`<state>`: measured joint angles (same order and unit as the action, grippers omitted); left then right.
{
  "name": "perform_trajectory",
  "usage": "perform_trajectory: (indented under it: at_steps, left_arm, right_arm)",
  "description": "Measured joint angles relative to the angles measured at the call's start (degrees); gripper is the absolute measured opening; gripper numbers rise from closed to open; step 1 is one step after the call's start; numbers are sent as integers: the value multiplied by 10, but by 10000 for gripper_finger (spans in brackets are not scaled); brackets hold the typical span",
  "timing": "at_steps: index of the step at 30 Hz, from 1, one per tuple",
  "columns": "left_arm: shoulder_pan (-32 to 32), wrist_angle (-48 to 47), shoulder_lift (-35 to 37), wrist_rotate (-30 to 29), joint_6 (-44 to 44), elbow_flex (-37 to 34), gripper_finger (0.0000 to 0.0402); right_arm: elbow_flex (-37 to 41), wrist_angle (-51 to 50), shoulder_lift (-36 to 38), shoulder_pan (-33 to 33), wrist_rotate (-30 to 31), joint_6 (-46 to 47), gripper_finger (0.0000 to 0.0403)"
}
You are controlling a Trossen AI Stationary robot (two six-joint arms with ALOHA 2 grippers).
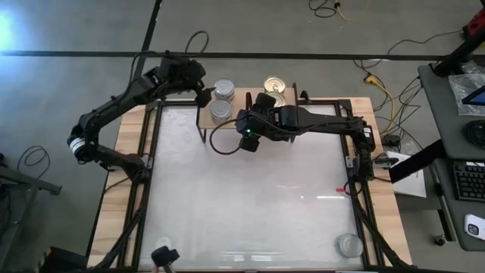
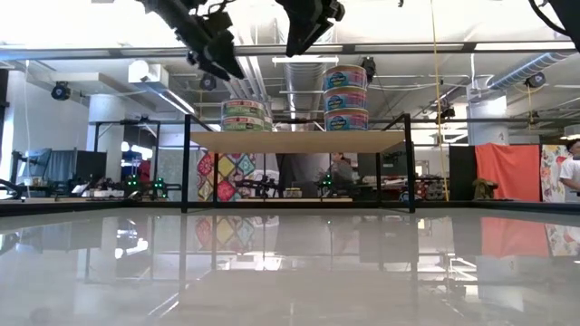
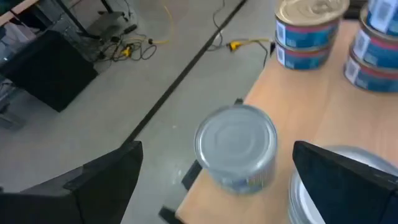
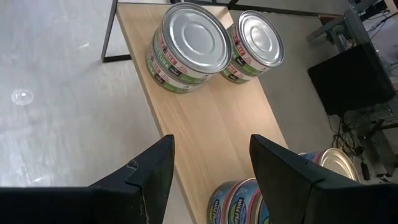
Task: Stack canned seafood by type on shelf
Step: Adjust the green tuna cans on the shelf
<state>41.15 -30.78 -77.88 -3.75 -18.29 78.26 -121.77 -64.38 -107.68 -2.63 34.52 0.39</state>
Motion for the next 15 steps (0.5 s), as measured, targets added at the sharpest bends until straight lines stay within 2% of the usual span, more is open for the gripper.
perform_trajectory:
  at_steps: [6, 9, 12, 15]
  left_arm:
    - [3, 39, -56, -2, 9, 2, 398]
    - [3, 38, -94, -2, 8, 26, 398]
    - [3, 24, -131, -2, 9, 65, 398]
    - [3, -33, -170, -2, 20, 109, 398]
  right_arm:
    - [4, 2, 0, 1, 0, 11, 201]
    - [6, 1, 0, 4, 0, 12, 201]
    - [7, 0, 0, 5, 0, 12, 201]
    - [7, -7, 0, 7, 0, 18, 201]
